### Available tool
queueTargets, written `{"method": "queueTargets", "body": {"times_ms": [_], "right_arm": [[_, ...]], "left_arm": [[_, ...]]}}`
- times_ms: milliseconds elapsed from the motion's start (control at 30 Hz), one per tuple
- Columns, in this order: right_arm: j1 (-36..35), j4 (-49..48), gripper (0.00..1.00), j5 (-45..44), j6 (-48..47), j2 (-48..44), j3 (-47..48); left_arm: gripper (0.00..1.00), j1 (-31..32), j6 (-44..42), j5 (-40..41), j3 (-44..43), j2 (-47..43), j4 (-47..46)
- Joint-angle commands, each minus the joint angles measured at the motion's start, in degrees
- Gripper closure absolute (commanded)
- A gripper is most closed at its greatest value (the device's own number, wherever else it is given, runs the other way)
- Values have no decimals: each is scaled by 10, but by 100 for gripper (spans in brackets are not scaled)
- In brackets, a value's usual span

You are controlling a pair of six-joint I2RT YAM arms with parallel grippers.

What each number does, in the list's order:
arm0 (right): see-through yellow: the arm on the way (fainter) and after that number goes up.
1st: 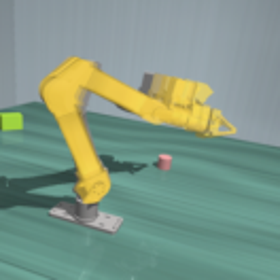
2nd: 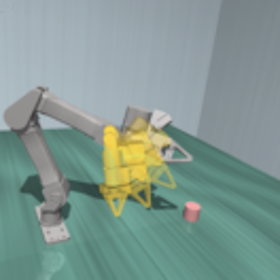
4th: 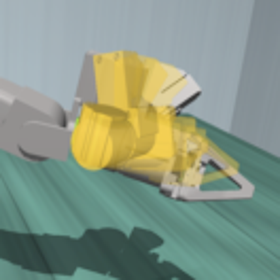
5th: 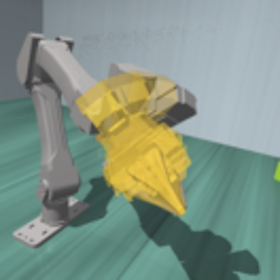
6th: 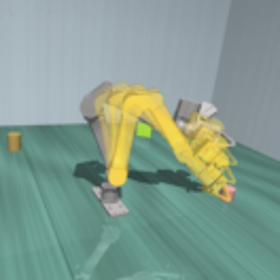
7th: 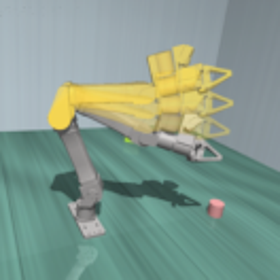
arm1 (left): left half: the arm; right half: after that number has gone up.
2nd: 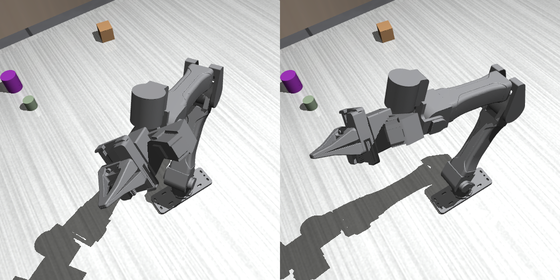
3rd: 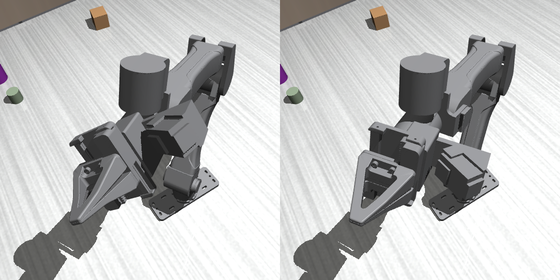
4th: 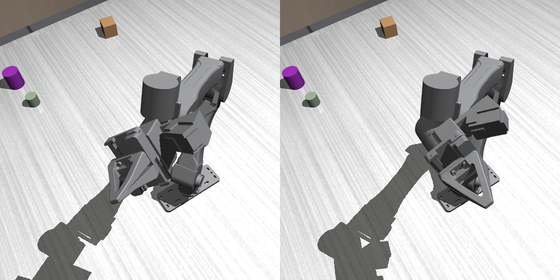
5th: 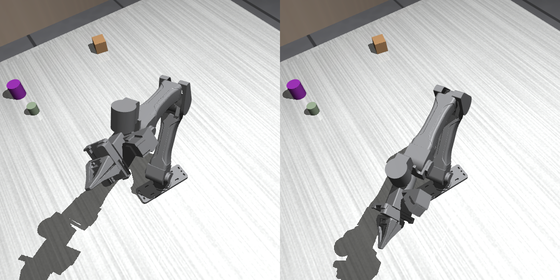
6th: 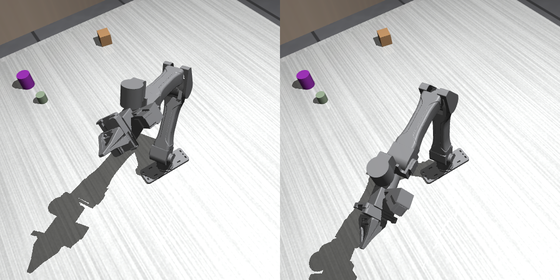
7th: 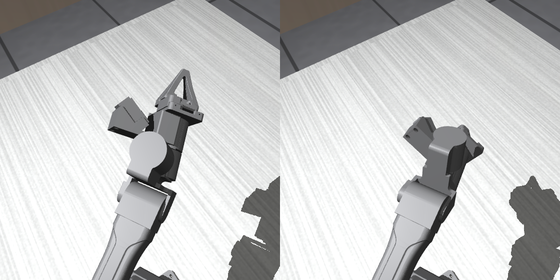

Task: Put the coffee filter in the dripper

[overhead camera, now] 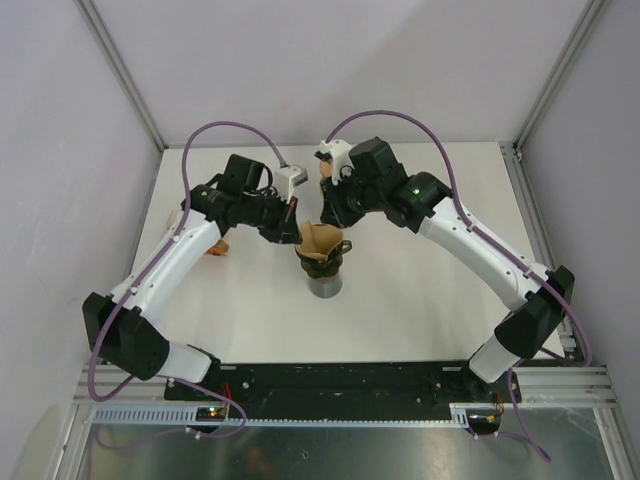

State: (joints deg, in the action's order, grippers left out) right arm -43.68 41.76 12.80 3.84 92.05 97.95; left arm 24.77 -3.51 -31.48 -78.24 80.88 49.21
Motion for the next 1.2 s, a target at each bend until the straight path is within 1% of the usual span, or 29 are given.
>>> {"method": "queueTargets", "body": {"times_ms": [0, 233, 300, 467, 767, 933, 1167], "right_arm": [[-19, -37, 81, 52, -18, -17, -2], [-24, -48, 97, 71, -10, -9, -53], [-24, -53, 99, 69, -6, -10, -68], [-24, -39, 100, 41, -8, -1, -83], [-38, -4, 100, -4, -27, 19, -77], [-53, 30, 100, -28, -35, 39, -64], [-66, 42, 100, -50, -51, 38, -53]], "left_arm": [[100, 9, -10, -4, -32, -13, 2], [100, 11, -8, -4, -33, -13, 2], [100, 11, -8, -5, -31, -14, 2], [100, 11, -6, -5, -31, -14, 3], [100, 11, -5, 0, -36, -12, 3], [95, 11, -6, 4, -42, -14, 3], [90, 11, -3, 6, -54, -14, 3]]}}
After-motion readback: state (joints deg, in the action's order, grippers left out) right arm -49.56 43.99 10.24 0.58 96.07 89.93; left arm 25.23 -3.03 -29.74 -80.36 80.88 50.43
